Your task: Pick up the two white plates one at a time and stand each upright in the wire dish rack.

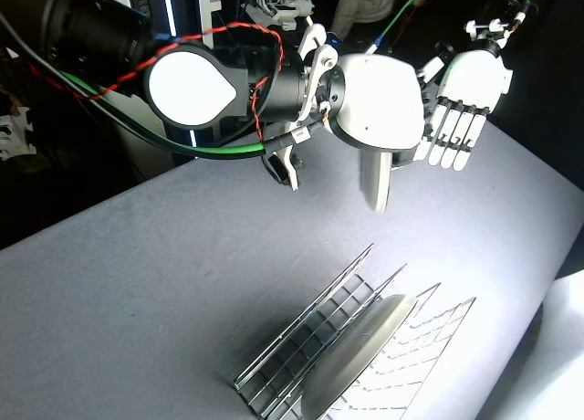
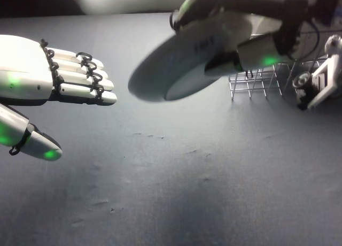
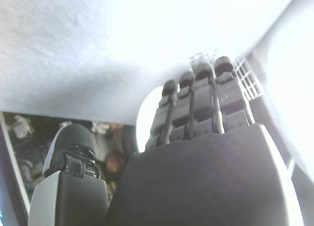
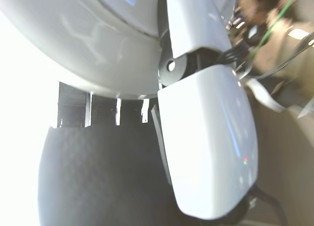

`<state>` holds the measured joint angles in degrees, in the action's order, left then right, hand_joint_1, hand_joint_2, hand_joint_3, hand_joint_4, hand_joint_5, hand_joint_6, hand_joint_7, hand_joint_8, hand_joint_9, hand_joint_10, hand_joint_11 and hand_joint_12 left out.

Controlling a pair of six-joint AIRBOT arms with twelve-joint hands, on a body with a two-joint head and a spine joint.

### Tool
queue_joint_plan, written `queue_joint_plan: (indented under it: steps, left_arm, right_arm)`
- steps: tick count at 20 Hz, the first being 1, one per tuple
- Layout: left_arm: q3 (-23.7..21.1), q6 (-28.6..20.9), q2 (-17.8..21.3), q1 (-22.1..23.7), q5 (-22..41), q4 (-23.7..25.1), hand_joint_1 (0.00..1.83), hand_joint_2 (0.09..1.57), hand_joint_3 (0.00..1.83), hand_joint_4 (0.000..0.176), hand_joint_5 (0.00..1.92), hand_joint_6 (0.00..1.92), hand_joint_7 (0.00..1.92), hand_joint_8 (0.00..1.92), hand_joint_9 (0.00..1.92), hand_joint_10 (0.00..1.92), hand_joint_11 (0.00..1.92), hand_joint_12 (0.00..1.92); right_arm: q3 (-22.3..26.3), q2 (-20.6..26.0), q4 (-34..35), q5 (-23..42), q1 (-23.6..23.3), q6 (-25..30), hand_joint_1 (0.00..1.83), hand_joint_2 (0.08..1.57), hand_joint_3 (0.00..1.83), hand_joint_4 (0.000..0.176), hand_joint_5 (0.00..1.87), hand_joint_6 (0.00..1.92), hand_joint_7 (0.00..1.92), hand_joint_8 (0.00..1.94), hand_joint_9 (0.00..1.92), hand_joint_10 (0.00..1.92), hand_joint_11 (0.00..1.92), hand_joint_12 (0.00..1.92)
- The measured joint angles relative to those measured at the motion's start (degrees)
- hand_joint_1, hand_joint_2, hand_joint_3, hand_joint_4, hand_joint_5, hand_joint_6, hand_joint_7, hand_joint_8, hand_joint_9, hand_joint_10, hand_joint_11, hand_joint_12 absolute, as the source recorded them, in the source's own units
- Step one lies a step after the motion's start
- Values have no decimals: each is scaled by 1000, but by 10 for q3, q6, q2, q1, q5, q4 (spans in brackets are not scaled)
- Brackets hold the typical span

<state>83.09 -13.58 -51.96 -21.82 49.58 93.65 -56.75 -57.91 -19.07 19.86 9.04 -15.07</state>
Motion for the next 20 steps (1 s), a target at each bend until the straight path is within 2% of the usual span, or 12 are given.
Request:
queue_joint_plan:
  steps: [8, 10, 14, 16, 20]
  left_arm:
    - [-15, -9, 0, 11, 3, 19, 0, 1162, 0, 0, 0, 0, 0, 0, 0, 0, 0, 0]
    - [-15, -9, 0, 11, 2, 19, 0, 1162, 0, 0, 0, 0, 0, 0, 0, 0, 0, 0]
    - [-15, -9, 0, 11, 2, 22, 0, 1168, 1, 0, 0, 0, 0, 0, 0, 0, 0, 0]
    - [-15, -9, 0, 11, 2, 22, 0, 1165, 0, 0, 0, 0, 0, 0, 0, 0, 0, 0]
    - [-15, -9, 0, 11, 2, 24, 0, 1164, 0, 0, 0, 0, 0, 0, 0, 0, 0, 0]
  right_arm:
    - [-1, 12, 100, -18, -20, 0, 1386, 1080, 0, 0, 953, 973, 1073, 839, 1007, 997, 962, 911]
    - [-8, 13, 109, -21, -24, 0, 1390, 1068, 0, 0, 967, 945, 1102, 769, 1048, 954, 983, 898]
    - [-23, 26, 125, -23, -24, 0, 1390, 1067, 0, 0, 968, 942, 1112, 762, 1048, 948, 985, 898]
    - [-32, 33, 127, -24, -24, 0, 1386, 1079, 1, 0, 937, 994, 1075, 839, 1027, 966, 973, 894]
    - [-43, 47, 129, -21, -14, 0, 1384, 1089, 1, 0, 919, 1020, 1060, 859, 998, 1016, 944, 910]
